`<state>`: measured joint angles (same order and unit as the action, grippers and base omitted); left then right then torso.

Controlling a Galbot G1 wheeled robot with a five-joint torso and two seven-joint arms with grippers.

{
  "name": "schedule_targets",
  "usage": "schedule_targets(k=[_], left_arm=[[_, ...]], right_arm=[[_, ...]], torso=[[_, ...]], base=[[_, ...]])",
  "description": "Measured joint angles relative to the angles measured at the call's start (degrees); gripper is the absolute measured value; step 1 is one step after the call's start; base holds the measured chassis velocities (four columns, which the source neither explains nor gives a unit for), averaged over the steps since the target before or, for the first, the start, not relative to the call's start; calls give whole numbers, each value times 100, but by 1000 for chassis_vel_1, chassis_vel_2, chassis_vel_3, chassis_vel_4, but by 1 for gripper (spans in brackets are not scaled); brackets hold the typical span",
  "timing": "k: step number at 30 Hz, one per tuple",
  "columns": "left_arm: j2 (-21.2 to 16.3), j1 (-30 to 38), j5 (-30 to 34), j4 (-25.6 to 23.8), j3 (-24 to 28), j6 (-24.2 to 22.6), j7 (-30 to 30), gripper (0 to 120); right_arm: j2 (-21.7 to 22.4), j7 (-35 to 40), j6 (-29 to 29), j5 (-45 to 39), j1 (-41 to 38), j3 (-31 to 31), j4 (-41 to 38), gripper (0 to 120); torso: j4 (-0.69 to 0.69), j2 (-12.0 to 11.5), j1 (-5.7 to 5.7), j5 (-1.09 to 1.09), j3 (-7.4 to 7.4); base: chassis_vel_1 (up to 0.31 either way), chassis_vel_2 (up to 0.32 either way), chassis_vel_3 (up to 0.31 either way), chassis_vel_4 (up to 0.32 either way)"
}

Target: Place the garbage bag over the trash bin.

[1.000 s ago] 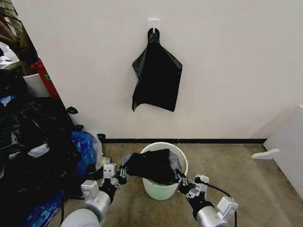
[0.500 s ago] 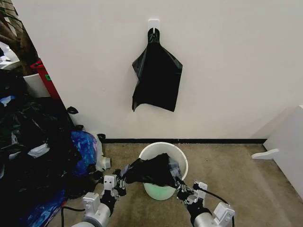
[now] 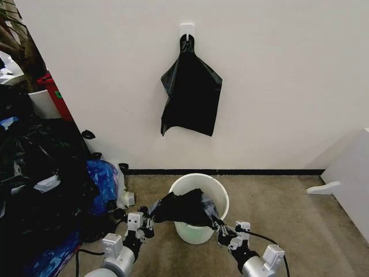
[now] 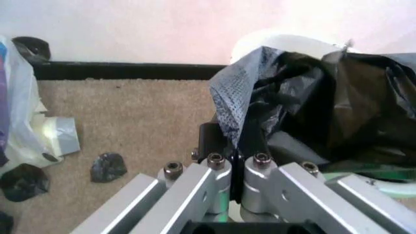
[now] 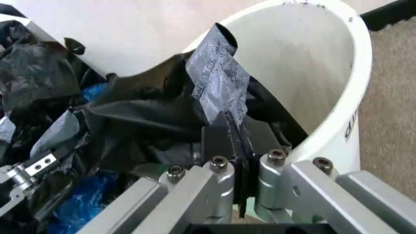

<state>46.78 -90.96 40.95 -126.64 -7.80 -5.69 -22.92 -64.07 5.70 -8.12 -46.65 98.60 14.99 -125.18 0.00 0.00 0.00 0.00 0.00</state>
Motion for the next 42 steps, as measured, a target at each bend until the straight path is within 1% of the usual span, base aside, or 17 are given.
schedule_targets(k=[3, 14, 19, 26, 31, 38, 42], left_arm=[[-69, -60, 18, -104, -43, 3, -74, 0], [-205, -347, -5, -445, -63, -14, -122, 0], [-262, -368, -4, -472, -89, -38, -125, 0], [-141, -658, -241, -290, -83, -45, -127, 0], [-97, -792, -363, -268, -74, -37, -117, 0], [-93, -626, -381, -56, 25, -32, -109, 0], [-52, -428, -374, 178, 62, -31, -101, 0]], right_arm=[[87, 19, -13, -132, 79, 1, -146, 0], [11, 174, 44, -34, 470, -7, -555, 0], [46, 193, 38, -35, 522, 5, -601, 0], [133, 233, 0, -148, 509, 36, -300, 0], [207, 258, 0, -294, 523, 62, -220, 0], [185, 317, 2, -380, 459, 78, -10, 0], [167, 336, 40, -454, 380, 140, 257, 0]], torso=[[0, 0, 0, 0, 0], [0, 0, 0, 0, 0], [0, 0, 0, 0, 0], [0, 0, 0, 0, 0], [1, 0, 0, 0, -1], [-1, 0, 0, 0, 0], [0, 0, 0, 0, 0]], base=[[0, 0, 0, 0], [0, 0, 0, 0], [0, 0, 0, 0], [0, 0, 0, 0], [0, 0, 0, 0], [0, 0, 0, 0], [0, 0, 0, 0]])
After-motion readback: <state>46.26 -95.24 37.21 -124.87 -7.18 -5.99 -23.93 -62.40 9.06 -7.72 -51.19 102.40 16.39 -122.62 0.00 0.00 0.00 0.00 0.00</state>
